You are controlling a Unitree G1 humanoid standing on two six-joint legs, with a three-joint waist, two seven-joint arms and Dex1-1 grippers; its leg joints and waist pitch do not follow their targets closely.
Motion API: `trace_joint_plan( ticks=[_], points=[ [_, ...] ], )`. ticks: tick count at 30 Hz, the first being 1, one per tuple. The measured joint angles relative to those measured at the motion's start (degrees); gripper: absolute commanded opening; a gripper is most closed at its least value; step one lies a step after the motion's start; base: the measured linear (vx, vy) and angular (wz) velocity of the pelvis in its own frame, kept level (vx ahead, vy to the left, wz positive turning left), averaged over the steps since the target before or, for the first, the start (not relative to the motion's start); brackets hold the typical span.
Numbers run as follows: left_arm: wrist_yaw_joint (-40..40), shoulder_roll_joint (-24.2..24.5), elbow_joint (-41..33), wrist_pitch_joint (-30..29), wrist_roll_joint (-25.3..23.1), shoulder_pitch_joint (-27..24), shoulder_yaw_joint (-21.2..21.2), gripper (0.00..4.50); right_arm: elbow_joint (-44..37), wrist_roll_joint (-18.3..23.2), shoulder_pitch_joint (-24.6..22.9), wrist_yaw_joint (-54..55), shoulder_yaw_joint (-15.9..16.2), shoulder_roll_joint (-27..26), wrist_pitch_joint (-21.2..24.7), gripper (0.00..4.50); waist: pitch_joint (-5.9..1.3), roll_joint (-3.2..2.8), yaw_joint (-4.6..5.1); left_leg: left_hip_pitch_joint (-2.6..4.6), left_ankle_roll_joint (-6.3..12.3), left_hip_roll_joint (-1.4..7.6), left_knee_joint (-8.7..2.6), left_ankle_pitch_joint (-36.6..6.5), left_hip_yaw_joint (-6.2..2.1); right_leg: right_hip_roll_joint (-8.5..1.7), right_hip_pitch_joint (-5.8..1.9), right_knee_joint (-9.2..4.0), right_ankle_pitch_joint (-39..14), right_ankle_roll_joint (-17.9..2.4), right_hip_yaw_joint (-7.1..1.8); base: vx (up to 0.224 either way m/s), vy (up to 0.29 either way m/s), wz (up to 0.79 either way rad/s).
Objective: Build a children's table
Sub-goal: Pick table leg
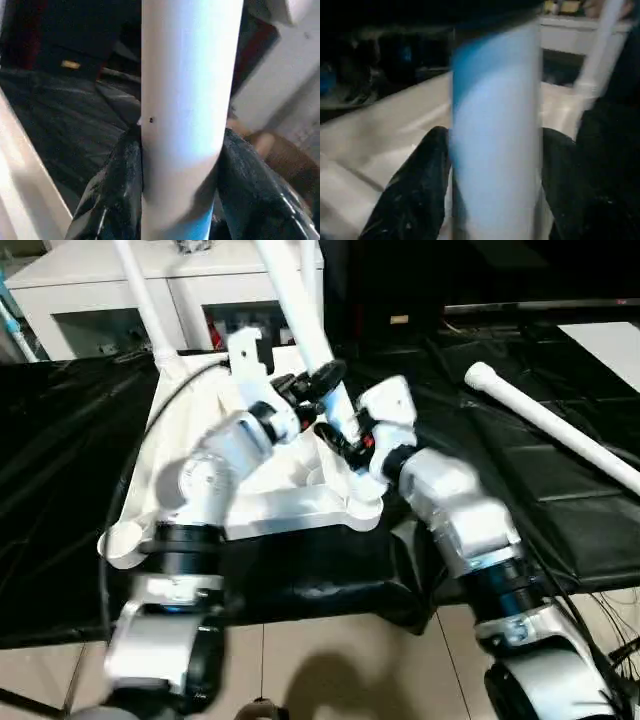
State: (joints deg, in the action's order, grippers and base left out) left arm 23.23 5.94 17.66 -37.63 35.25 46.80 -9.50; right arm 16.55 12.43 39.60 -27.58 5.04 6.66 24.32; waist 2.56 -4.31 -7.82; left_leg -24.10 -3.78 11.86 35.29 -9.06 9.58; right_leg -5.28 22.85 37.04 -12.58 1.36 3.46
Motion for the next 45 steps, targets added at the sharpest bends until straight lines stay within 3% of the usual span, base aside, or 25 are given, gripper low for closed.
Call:
trace_joint_plan(
  ticks=[2, 7, 11, 17, 18, 19, 21, 29, 45],
  points=[
    [3.01, 1.47, -1.29, -1.23, 0.56, 0.01, 0.65, 1.82, -1.27, 3.49, 0.83, -3.34, -1.44, 1.38, 4.2, 3.06, 0.0, 0.01, -0.1, 0.0, 0.01, 0.0, 0.0, 0.0, 0.02, 0.0, -0.01, 0.0, 0.0, 0.0, -0.01, 0.0, 0.0, 0.0],
    [12.53, 6.38, -3.14, -7.36, 3.65, 0.03, 3.1, 1.82, -4.49, 9.34, 1.1, -14.48, -1.19, 8.33, 13.18, 3.08, 0.02, 0.05, -0.27, 0.02, 0.0, 0.0, 0.0, 0.0, 0.09, 0.0, -0.01, 0.02, 0.0, -0.01, -0.01, 0.0, 0.0, 0.0],
    [16.76, 8.61, -4.26, -10.18, 6.23, 0.03, 3.1, 1.82, -5.73, 12.6, 1.12, -19.27, -1.13, 10.56, 17.99, 3.08, 0.02, 0.06, -0.22, 0.02, 0.0, 0.01, 0.0, 0.01, 0.12, 0.0, 0.01, 0.04, 0.0, -0.01, -0.01, 0.0, 0.0, 0.0],
    [19.83, 9.67, -4.55, -11.38, 7.6, 0.06, 3.09, 1.82, -7.59, 14.21, 1.11, -21.86, 0.01, 12.73, 22.61, 3.08, 0.03, 0.19, -0.28, 0.03, 0.03, 0.01, 0.0, 0.03, 0.15, 0.0, 0.01, 0.05, 0.01, -0.02, -0.02, 0.0, 0.0, 0.0],
    [20.12, 9.82, -4.61, -11.42, 7.6, 0.06, 3.09, 1.82, -7.6, 14.22, 1.1, -22.09, 0.16, 12.8, 23.13, 3.08, 0.06, 0.25, -0.28, 0.03, 0.03, 0.01, 0.01, 0.04, 0.16, 0.0, 0.01, 0.06, 0.01, -0.02, -0.02, 0.0, 0.0, 0.0],
    [20.29, 9.91, -4.65, -11.47, 7.6, 0.06, 3.09, 1.82, -7.6, 14.23, 1.1, -22.24, 0.29, 12.82, 23.5, 2.72, 0.07, 0.27, -0.29, 0.03, 0.03, 0.01, 0.01, 0.04, 0.16, 0.0, 0.01, 0.05, 0.01, -0.02, -0.02, 0.0, 0.0, 0.0],
    [20.3, 10.01, -4.68, -11.59, 7.6, 0.05, 3.09, 1.82, -7.68, 14.51, 1.11, -22.33, 0.38, 12.71, 24.17, 2.72, 0.08, 0.3, -0.33, 0.02, 0.04, 0.0, 0.01, 0.04, 0.16, -0.01, 0.0, 0.05, 0.01, -0.02, -0.03, 0.0, 0.0, 0.0],
    [20.39, 10.45, -5.41, -12.09, 7.74, 0.05, 3.13, 1.82, -8.95, 15.04, 1.11, -22.36, 0.92, 12.56, 25.13, 2.0, 0.08, 0.38, -0.33, 0.02, 0.04, 0.0, 0.01, 0.04, 0.17, -0.01, 0.01, 0.05, 0.01, -0.02, -0.03, 0.0, 0.0, 0.0],
    [23.06, 11.89, -6.76, -11.25, 7.13, -0.07, 4.97, 1.8, -10.18, 14.9, 1.07, -23.67, 2.35, 13.27, 24.9, 1.9, 0.08, 0.43, -0.36, 0.02, 0.05, 0.0, 0.01, 0.06, 0.16, -0.01, 0.01, 0.07, 0.02, -0.04, -0.03, 0.0, 0.0, 0.0]
  ],
)
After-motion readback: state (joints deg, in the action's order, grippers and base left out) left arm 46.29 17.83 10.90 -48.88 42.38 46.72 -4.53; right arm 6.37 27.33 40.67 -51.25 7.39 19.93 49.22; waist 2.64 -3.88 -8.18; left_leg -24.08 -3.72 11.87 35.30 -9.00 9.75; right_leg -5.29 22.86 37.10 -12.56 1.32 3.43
